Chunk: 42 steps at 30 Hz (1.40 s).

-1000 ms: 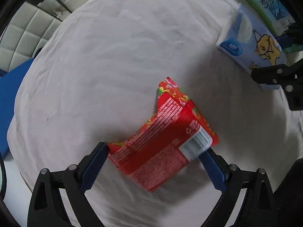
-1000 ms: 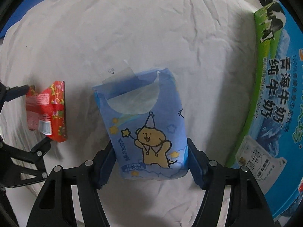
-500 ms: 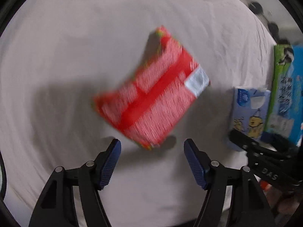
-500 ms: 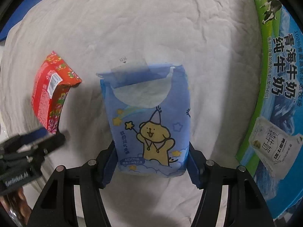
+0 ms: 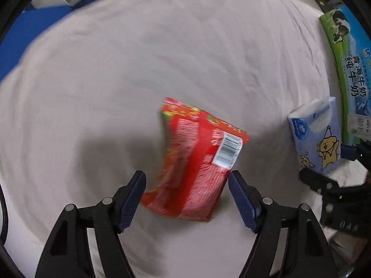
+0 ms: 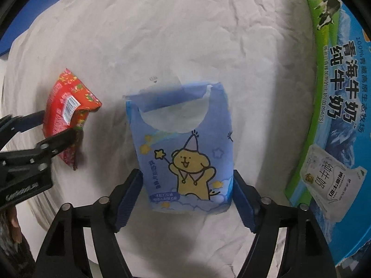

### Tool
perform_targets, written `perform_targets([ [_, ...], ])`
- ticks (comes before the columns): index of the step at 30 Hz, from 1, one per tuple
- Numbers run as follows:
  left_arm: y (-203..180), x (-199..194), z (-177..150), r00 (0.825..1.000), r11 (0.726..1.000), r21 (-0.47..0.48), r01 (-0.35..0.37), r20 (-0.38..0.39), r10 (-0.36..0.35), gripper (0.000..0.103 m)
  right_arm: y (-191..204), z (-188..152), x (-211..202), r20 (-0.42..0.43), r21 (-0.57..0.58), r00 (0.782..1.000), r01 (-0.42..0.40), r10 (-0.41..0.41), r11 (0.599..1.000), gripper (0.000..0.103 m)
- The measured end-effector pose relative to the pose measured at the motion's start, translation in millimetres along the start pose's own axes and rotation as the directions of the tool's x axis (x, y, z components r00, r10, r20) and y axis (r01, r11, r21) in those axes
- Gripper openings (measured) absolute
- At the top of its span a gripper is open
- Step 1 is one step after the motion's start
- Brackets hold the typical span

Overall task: Organize soft objects
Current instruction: 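Lift the red packet with the left tool while the right tool lifts the blue tissue pack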

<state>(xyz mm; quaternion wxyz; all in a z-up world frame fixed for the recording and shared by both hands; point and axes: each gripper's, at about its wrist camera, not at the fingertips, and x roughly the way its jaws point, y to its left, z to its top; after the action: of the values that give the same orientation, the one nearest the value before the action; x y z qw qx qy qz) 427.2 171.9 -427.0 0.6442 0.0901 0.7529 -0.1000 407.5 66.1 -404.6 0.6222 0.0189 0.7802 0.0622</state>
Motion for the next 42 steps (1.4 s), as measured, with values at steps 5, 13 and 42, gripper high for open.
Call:
perform_targets([
  [5, -5.9, 14.3, -2.6, 1.000, 0.999, -0.037, -0.013, 0.010, 0.013, 0.067, -1.7, -3.1, 9.5, -0.001, 0.007, 1.000, 0.006, -0.006, 1.000, 0.078],
  [13, -21.5, 24.0, -58.3, 0.996, 0.954, -0.287, 0.085, 0.039, -0.077, 0.051, -10.1, -4.4, 3.5, 0.053, 0.040, 0.999, -0.016, 0.013, 0.999, 0.093],
  [42, -11.9, -10.0, -71.4, 0.987, 0.929, -0.366, 0.046, 0.162, 0.015, 0.044, 15.1, -44.3, 9.5, 0.095, 0.004, 0.986, 0.139, -0.139, 0.990, 0.040],
])
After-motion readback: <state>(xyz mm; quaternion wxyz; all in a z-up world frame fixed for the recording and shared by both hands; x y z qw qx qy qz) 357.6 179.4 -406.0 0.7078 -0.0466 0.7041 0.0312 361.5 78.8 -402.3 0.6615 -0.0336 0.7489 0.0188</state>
